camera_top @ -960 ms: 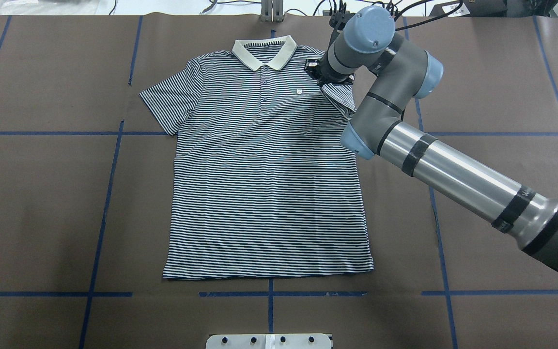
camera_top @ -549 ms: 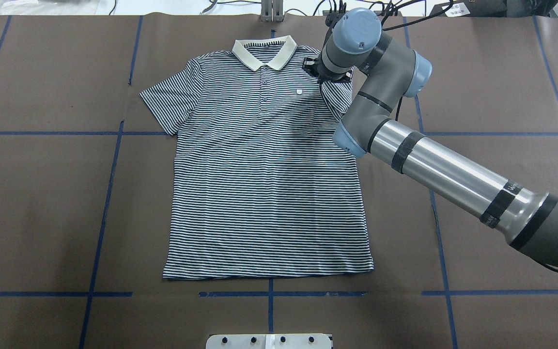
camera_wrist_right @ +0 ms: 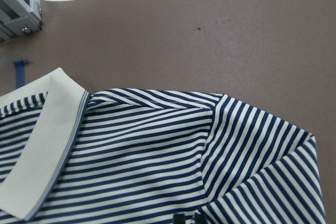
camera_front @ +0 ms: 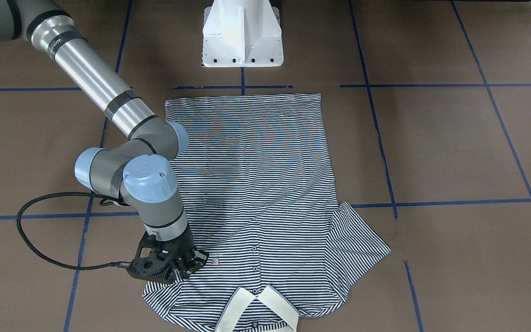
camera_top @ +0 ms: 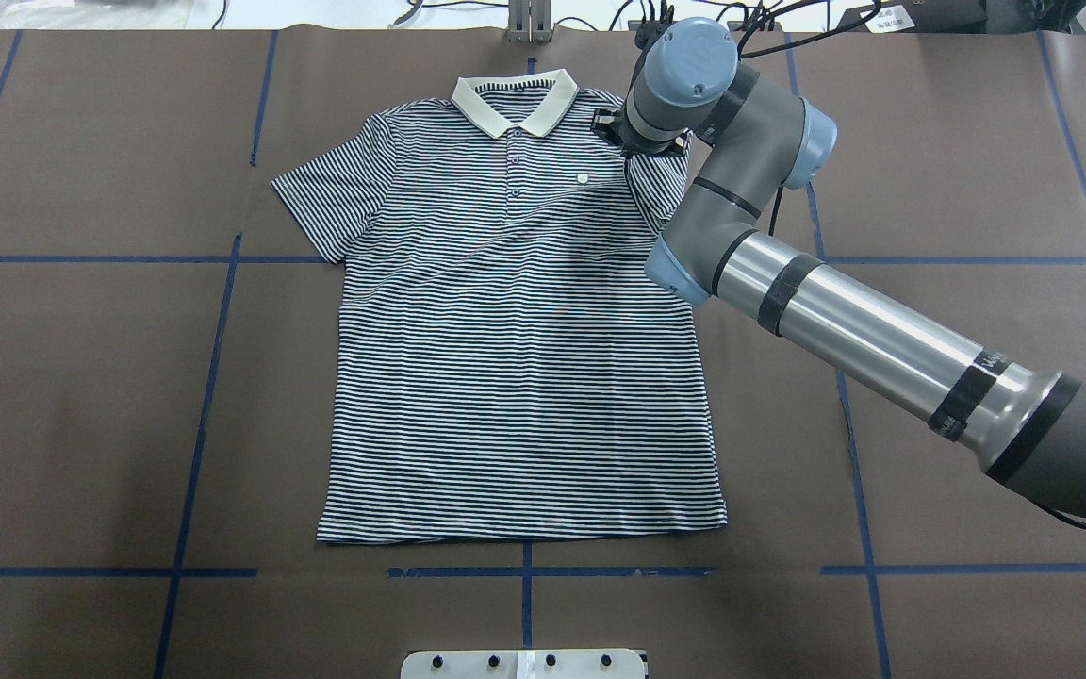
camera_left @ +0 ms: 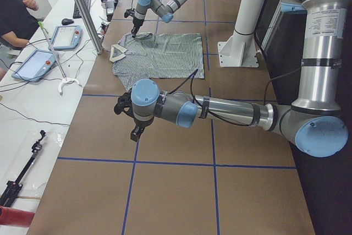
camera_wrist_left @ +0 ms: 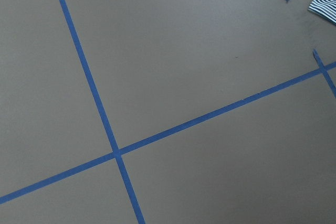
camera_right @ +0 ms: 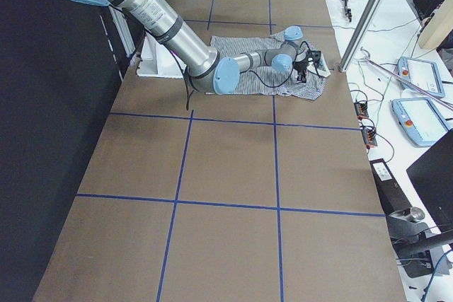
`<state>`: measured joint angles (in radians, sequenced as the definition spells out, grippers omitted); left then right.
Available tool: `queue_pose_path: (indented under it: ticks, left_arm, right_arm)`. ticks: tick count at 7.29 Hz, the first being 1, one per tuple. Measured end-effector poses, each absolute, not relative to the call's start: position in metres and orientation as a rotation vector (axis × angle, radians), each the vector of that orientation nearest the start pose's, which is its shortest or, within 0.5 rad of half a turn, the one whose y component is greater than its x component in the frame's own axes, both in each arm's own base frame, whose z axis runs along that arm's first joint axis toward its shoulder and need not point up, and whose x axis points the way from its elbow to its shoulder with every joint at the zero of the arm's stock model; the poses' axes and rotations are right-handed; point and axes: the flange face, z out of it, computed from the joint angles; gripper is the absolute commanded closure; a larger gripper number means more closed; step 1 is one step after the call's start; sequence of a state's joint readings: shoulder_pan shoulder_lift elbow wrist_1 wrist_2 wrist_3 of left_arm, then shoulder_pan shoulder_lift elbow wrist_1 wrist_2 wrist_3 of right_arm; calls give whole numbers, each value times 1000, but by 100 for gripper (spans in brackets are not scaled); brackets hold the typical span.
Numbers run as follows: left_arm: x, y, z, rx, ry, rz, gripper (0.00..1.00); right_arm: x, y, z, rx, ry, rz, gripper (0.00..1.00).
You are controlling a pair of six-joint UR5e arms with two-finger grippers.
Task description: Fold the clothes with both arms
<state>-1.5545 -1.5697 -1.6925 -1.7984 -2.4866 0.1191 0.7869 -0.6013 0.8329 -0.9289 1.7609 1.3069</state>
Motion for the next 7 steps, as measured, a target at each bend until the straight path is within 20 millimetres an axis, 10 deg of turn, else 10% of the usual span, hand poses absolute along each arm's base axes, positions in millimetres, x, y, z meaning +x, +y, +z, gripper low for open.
queue_pose_path:
  ticks: [3, 6, 7]
  left_arm:
    - [5, -518, 535, 373, 988, 294, 0]
    - [159, -574, 433, 284, 1041, 116, 2]
    - [222, -592, 403, 261, 1019, 34, 17]
  right_arm:
    - [-511, -699, 274, 302, -891, 397, 0]
    - [-406, -651, 281, 225, -972, 379, 0]
    - [-361, -628, 302, 207, -998, 368, 0]
